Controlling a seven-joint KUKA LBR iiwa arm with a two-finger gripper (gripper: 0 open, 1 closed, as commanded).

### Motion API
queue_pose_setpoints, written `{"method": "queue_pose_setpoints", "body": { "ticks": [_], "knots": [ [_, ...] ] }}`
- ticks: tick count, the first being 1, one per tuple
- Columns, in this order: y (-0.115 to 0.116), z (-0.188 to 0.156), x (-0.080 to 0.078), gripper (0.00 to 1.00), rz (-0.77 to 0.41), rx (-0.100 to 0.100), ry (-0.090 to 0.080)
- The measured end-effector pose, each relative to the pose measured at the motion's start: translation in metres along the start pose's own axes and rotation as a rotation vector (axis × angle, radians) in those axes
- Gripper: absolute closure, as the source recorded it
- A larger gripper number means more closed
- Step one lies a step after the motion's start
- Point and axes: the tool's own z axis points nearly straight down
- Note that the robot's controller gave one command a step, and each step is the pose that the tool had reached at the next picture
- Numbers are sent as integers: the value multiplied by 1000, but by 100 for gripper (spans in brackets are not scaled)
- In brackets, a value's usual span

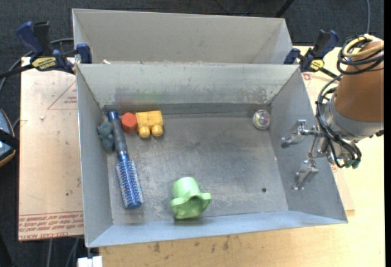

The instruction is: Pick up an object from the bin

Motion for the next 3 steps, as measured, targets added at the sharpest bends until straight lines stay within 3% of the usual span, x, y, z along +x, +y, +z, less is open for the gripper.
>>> {"method": "queue_pose_setpoints", "body": {
  "ticks": [1, 2, 3],
  "knots": [
    [61, 67, -86, 0, -299, -2, -3],
    [171, 63, -9, 0, -346, -5, 2],
    [251, 118, 14, 0, -514, 0, -21]
  ]
}}
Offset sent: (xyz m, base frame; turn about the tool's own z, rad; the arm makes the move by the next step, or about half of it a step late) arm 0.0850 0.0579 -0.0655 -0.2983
